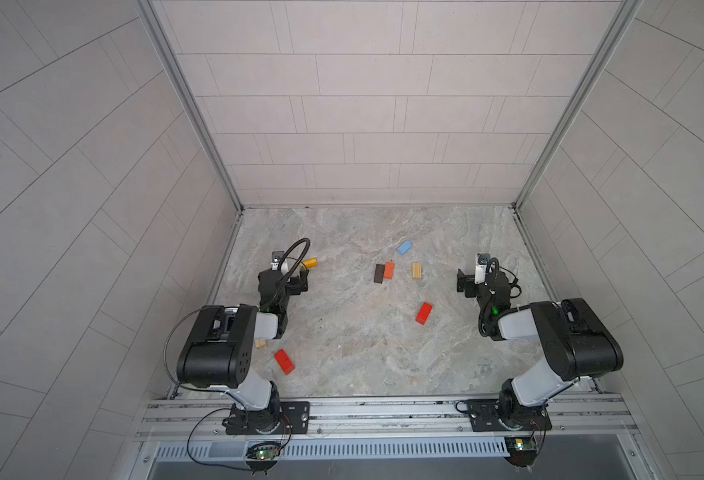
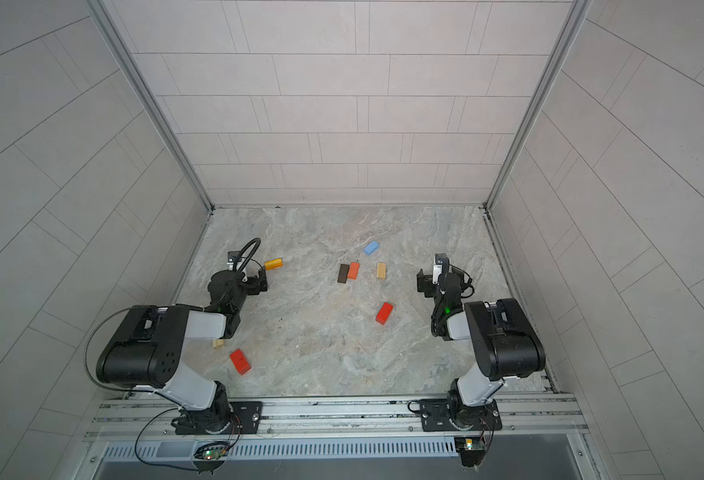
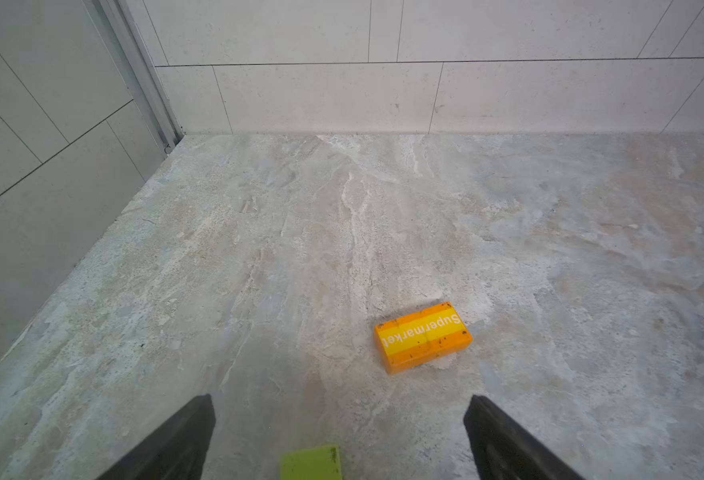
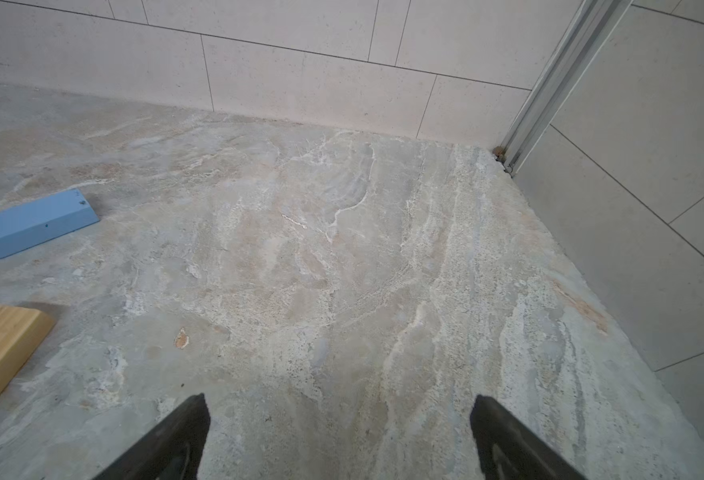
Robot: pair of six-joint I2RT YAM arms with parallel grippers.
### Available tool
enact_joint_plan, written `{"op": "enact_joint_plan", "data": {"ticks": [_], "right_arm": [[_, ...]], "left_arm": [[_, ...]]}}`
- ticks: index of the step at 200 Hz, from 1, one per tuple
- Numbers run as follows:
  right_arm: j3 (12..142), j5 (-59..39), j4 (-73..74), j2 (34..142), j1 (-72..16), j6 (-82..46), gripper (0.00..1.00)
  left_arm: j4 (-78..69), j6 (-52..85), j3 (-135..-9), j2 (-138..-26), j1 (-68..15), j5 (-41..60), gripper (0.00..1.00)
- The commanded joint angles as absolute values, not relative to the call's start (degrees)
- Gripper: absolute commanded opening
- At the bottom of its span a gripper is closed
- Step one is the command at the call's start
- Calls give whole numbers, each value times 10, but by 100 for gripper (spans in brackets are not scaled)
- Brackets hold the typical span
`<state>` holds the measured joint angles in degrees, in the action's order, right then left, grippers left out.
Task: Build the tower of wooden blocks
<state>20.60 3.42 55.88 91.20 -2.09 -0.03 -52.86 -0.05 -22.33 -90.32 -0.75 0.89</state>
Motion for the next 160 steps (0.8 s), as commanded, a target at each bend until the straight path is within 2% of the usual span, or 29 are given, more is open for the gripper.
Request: {"op": "enact_joint_plan", "data": {"ticks": [1, 160], "right_arm": [[204, 29, 562, 903, -18, 2, 99], [206, 27, 560, 904, -16, 0, 99]], "left_arm": [[-543, -6, -218, -906, -4, 13, 100], [-537, -3, -221, -908, -4, 11, 100]]}}
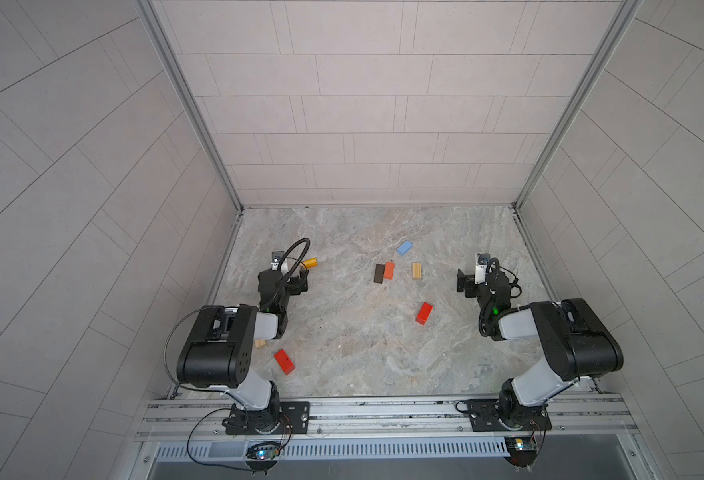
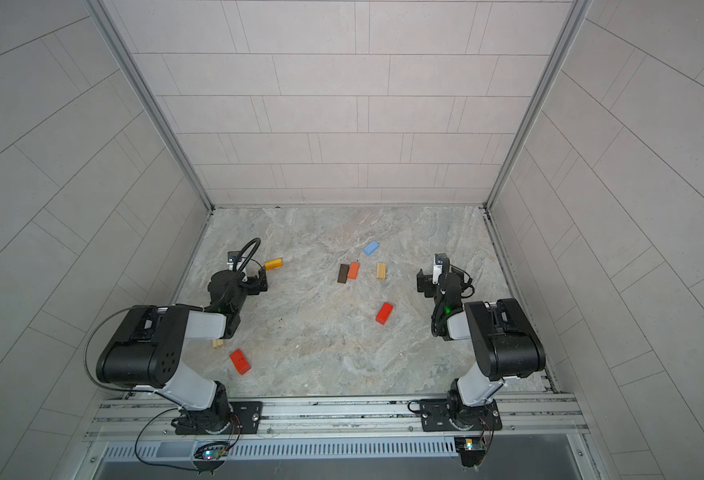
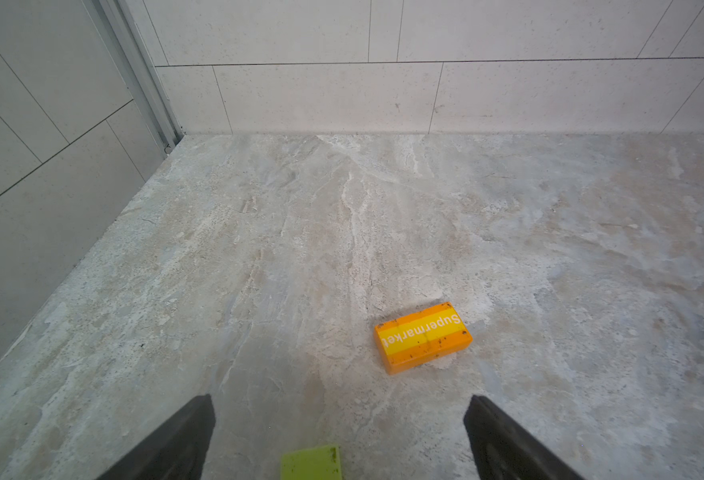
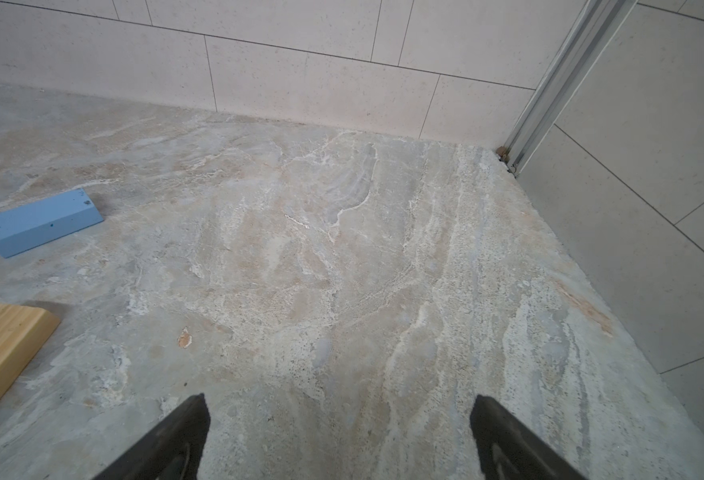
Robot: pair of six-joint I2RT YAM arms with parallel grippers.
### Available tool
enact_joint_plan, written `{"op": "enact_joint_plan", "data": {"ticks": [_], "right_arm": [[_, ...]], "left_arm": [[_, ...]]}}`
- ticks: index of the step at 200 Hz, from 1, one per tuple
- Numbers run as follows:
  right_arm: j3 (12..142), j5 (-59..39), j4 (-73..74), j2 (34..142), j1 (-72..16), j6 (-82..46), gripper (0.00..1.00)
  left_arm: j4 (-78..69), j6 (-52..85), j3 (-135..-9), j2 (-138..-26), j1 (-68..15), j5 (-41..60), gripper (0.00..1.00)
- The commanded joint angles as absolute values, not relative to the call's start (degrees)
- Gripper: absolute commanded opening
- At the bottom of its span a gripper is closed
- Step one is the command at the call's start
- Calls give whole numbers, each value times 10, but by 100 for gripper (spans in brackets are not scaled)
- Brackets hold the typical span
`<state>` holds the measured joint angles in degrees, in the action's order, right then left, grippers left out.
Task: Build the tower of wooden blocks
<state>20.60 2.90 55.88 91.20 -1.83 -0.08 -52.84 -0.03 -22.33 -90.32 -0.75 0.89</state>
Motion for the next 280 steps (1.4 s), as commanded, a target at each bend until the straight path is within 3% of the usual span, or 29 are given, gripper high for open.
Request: {"op": "enact_joint_plan", "data": {"ticks": [1, 13, 27, 43, 49, 61, 75, 113, 131, 158, 222, 246, 280], "right_arm": [[206, 27, 560, 904, -16, 0, 99], [206, 32, 560, 904, -16, 1, 99], [198, 56, 573, 900, -23, 2, 99], [172, 201, 593, 859, -67, 11, 99], [178, 237, 544, 819, -81, 10, 100], [248, 254, 311, 735, -81, -50, 99], [343, 224, 138, 693, -72, -143, 99], [438, 116, 31, 693, -85, -172, 94], [495, 96, -79, 709, -109, -203, 85], [529, 104, -183, 729, -175, -243, 84], [461, 96, -207, 755, -258, -366, 81], [447, 70, -213, 786, -267, -407, 89], [409, 63, -157, 811, -292, -463, 87]], "left_arm": [[-536, -2, -222, -908, -4, 10, 100], [-516, 15, -232, -907, -5, -49, 100], [-520, 12, -230, -905, -6, -49, 100], [-489, 23, -235, -878, -10, -95, 100], [-453, 30, -247, -863, -11, -115, 100], [-365, 27, -287, -840, -17, -138, 100], [-275, 23, -329, -807, -28, -150, 100], [47, 73, -502, -747, -30, -139, 100], [185, 122, -571, -732, -30, -140, 98], [318, 203, -604, -699, -31, -131, 98], [327, 328, -498, -600, -106, -162, 100], [343, 368, -486, -599, -115, -178, 100], [340, 364, -475, -625, -126, -128, 100]]}}
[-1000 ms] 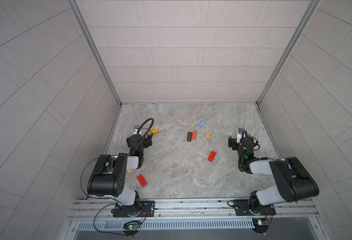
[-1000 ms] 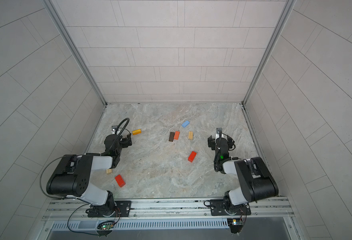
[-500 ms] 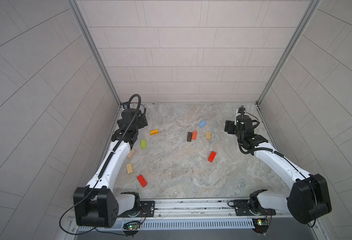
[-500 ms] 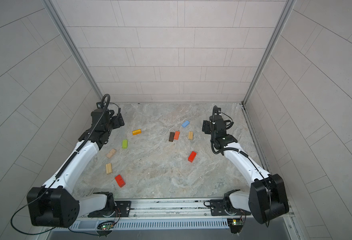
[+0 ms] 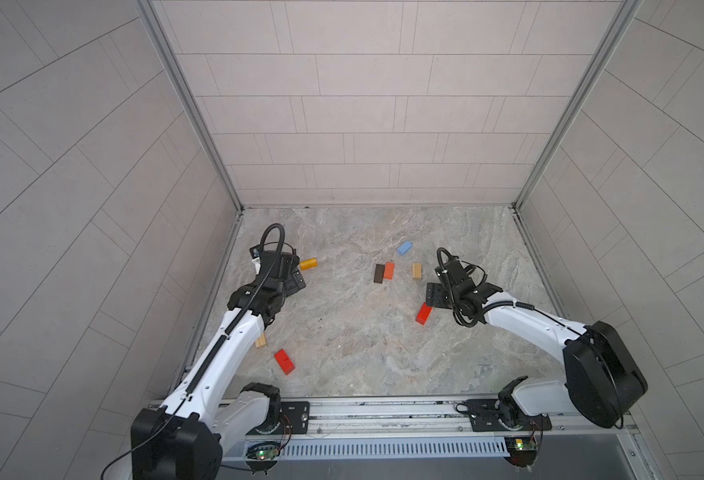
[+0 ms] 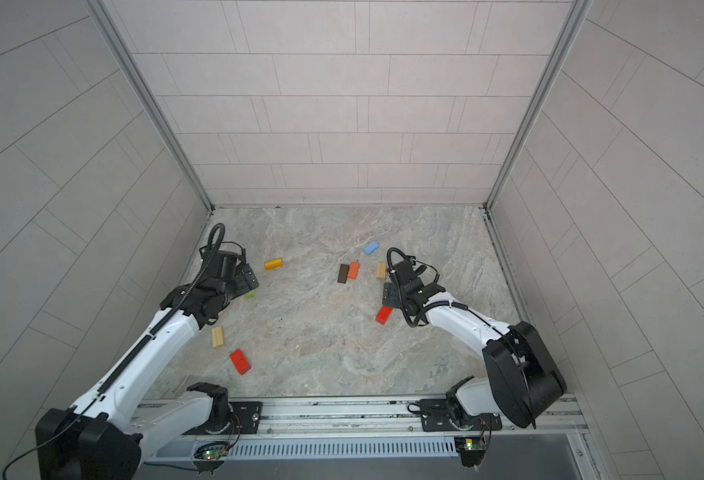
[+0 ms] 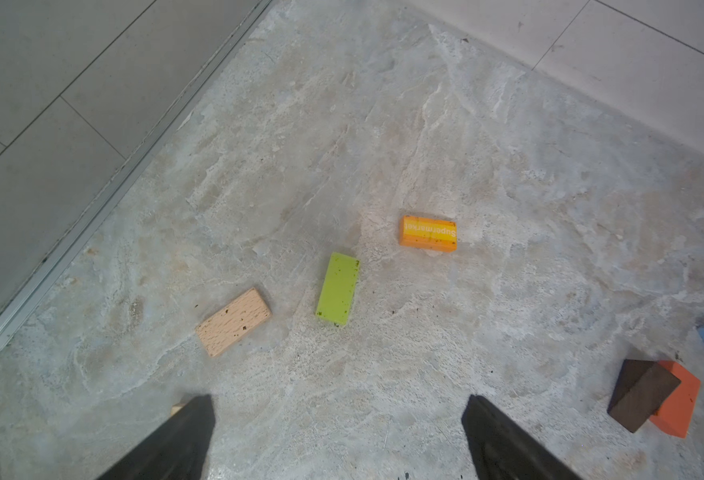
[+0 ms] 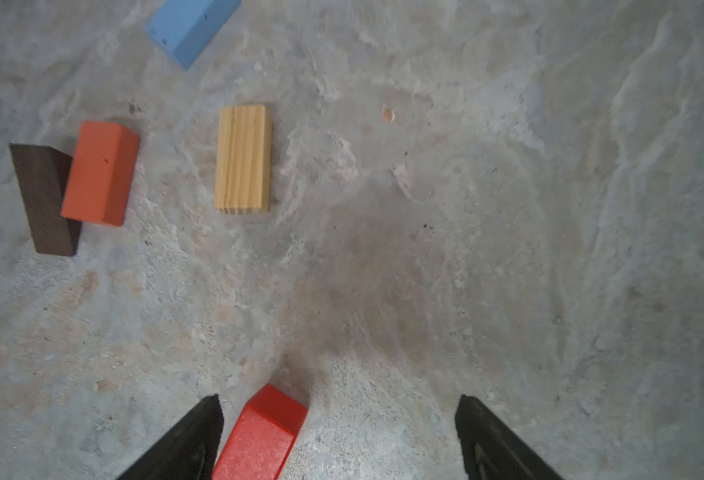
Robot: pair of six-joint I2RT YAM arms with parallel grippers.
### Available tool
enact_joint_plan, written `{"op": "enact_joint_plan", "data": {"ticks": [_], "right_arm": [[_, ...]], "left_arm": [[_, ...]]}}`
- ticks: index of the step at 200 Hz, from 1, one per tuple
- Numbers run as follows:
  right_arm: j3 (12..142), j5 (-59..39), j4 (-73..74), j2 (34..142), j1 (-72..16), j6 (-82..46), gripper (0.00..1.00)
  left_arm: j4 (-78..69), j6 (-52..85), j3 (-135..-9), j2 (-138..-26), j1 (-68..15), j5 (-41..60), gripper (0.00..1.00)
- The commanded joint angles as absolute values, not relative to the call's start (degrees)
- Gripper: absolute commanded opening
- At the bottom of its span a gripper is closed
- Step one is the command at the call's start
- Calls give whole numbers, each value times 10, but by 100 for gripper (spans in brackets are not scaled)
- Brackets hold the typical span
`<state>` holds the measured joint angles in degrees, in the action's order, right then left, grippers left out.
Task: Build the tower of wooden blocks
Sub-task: 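Lower the right gripper onto a red block while the left reaches another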
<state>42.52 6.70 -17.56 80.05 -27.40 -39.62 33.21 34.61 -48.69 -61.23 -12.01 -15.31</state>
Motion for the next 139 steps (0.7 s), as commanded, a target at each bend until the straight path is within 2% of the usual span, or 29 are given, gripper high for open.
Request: {"op": "enact_joint_plan", "data": {"ticks": [1, 49, 75, 95, 120, 139], "right_arm": [[409, 64, -156, 812, -293, -464, 87], [433, 67, -153, 857, -320, -486, 85], [444, 65, -163, 872, -323, -485, 84], [446, 65, -165, 879, -324, -482, 75], [450, 62, -164, 887, -328, -477, 55], [461, 53, -167, 902, -333, -475, 48]], "left_arm": [[339, 364, -473, -625, -126, -127, 100], [379, 490, -479, -691, -127, -176, 100], [384, 479, -491, -722, -127, -154, 100], [380, 459, -489, -739, -127, -139, 100], [365, 447, -470, -729, -127, -134, 100], [362, 440, -460, -711, -127, -134, 100]]}}
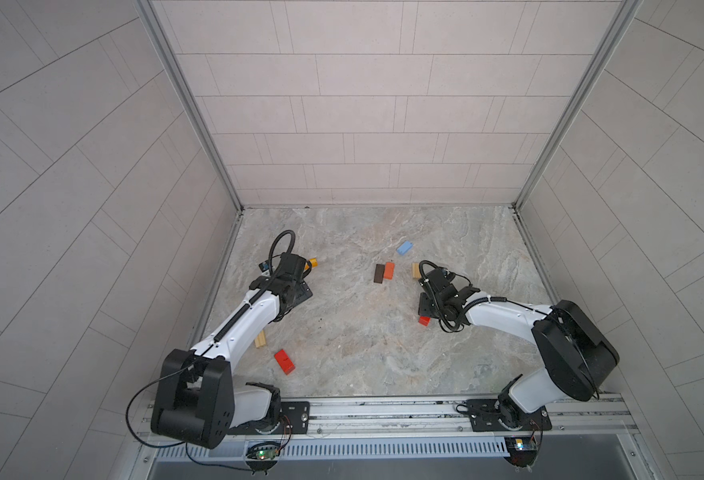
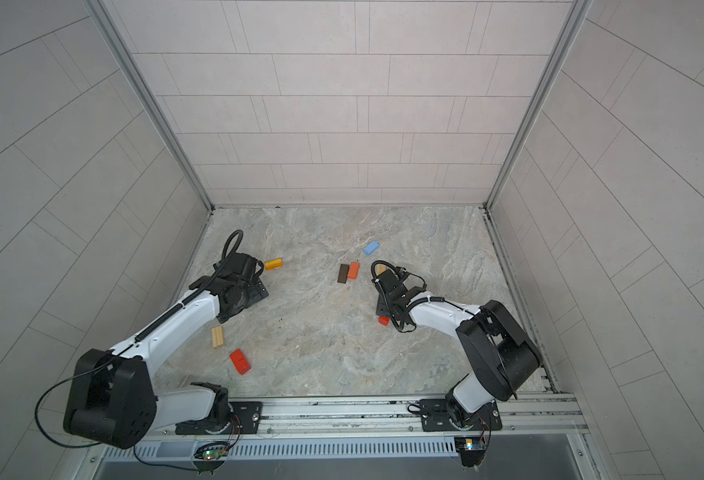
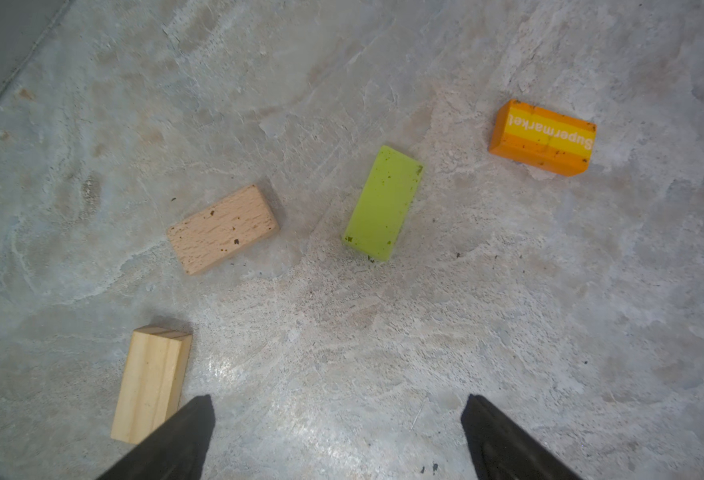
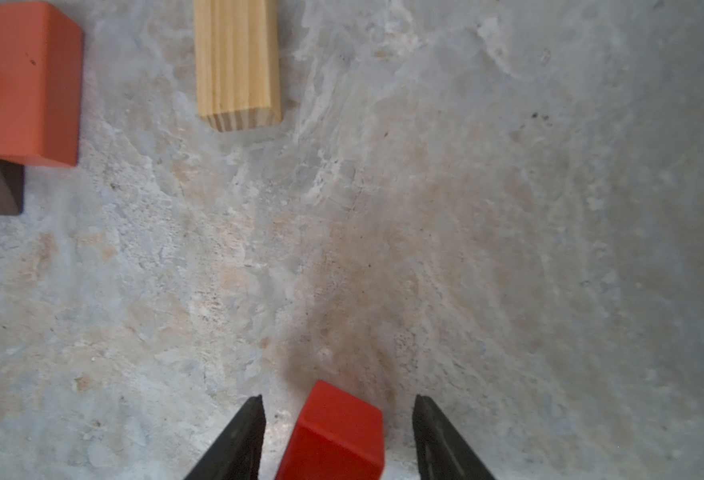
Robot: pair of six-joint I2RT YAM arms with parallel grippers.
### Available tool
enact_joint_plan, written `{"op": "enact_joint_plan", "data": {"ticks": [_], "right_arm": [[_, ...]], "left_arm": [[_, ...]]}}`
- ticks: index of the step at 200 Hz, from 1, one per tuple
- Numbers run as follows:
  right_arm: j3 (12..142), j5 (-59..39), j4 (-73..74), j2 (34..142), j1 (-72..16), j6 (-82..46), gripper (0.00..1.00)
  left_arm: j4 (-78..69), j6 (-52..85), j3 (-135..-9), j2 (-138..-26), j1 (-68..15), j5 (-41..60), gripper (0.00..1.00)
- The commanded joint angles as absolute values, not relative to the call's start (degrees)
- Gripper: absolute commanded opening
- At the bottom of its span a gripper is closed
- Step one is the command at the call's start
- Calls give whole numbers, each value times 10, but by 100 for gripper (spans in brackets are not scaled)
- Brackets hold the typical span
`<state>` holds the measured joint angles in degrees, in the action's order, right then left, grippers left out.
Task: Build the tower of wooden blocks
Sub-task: 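Lower the right gripper onto a red block while the left reaches another, then close the right gripper on its red block while the left grasps another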
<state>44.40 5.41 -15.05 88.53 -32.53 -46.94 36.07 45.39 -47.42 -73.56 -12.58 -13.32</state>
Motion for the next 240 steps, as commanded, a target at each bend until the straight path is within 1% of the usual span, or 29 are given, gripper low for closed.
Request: {"op": "enact_joint_plan", "data": {"ticks": [1, 15, 41, 52, 97, 149, 168, 178, 184, 192, 207, 217, 229, 240], "right_arm": [[461, 52, -167, 902, -334, -475, 48], [470, 45, -168, 914, -337, -475, 40], [486, 39, -171, 927, -341, -471, 18], [497, 38, -175, 933, -341, -466, 12], [571, 32, -201, 989, -341, -444, 10], [683, 25, -247, 1072, -339, -407, 11], [706, 17, -253, 1090, -335, -400, 11], [717, 13, -257, 1098, -336, -396, 13], [722, 10, -259, 1103, -335, -393, 15], [729, 4, -261, 1107, -334, -388, 23], [734, -11, -261, 1112, -330, -382, 41], [734, -23, -258, 1112, -327, -377, 50], [731, -34, -255, 1107, -323, -372, 57], [723, -46, -245, 1096, -318, -369, 62]], "left_arm": [[362, 440, -460, -710, -127, -134, 100], [367, 438, -459, -700, -127, -132, 100], [383, 437, -460, -684, -127, -122, 100], [386, 435, -460, -676, -127, -117, 100], [417, 424, -454, -648, -128, -71, 100], [470, 418, -430, -584, -127, -85, 100], [472, 428, -424, -577, -132, -71, 99], [482, 433, -425, -580, -132, -73, 98], [487, 437, -426, -583, -132, -77, 98], [495, 443, -427, -587, -133, -84, 98], [515, 457, -431, -597, -133, -97, 98], [526, 468, -433, -600, -133, -101, 98], [536, 481, -429, -596, -133, -102, 98], [540, 495, -421, -590, -133, -98, 97]]}}
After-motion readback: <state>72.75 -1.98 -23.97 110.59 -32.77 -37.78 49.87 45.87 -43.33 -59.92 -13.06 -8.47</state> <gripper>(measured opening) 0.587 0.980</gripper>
